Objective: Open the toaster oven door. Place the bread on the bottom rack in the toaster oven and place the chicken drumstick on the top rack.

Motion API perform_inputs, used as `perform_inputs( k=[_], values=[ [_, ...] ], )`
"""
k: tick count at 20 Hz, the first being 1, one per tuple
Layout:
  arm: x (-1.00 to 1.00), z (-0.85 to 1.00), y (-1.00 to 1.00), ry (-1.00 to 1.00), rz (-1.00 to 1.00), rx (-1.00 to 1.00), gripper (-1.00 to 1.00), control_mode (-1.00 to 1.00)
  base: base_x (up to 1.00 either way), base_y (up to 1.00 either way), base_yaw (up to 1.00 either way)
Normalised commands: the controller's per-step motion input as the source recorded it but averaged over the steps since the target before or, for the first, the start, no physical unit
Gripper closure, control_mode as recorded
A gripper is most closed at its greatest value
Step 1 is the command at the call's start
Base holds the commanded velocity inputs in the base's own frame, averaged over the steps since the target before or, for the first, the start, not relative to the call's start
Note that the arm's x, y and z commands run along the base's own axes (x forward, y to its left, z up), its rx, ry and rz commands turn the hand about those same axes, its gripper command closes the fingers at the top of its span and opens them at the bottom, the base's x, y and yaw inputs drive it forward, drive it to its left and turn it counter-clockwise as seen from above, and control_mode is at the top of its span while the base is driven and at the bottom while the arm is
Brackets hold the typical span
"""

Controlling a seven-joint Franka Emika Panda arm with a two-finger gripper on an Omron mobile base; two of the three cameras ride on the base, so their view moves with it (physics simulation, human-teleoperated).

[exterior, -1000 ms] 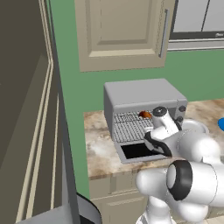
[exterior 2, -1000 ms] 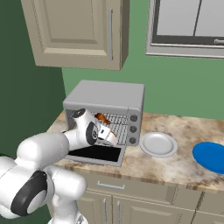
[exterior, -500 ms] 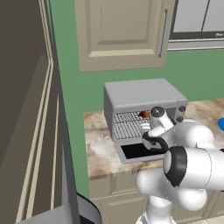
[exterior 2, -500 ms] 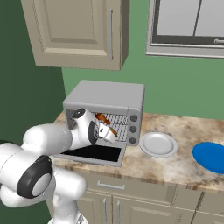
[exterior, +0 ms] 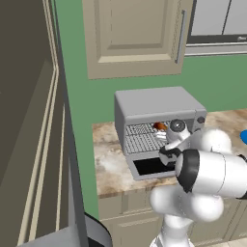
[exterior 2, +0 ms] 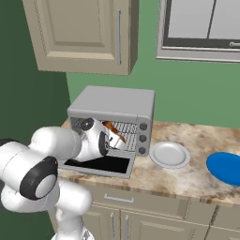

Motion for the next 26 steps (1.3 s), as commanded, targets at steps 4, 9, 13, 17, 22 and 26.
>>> perform_inputs(
  k=[4,9,13,17,22,26],
  values=[
    [0.04,0.00,0.00,-0.16,0.00,0.01,-1.00,-1.00,0.00,0.00,0.00],
    [-0.23,0.14,0.00,-0.22,0.01,0.05,-1.00,-1.00,0.00,0.00,0.00],
    [-0.90,0.63,0.00,-0.12,0.00,0.05,-1.00,-1.00,0.00,0.00,0.00],
    [-1.00,0.89,0.02,-0.01,0.00,0.00,-1.00,-1.00,0.00,0.00,0.00],
    [-1.00,0.60,0.04,0.04,0.00,0.00,-1.00,-1.00,0.00,0.00,0.00],
    [-1.00,0.93,0.18,0.06,0.00,0.00,-1.00,-1.00,0.00,0.00,0.00]
  ],
)
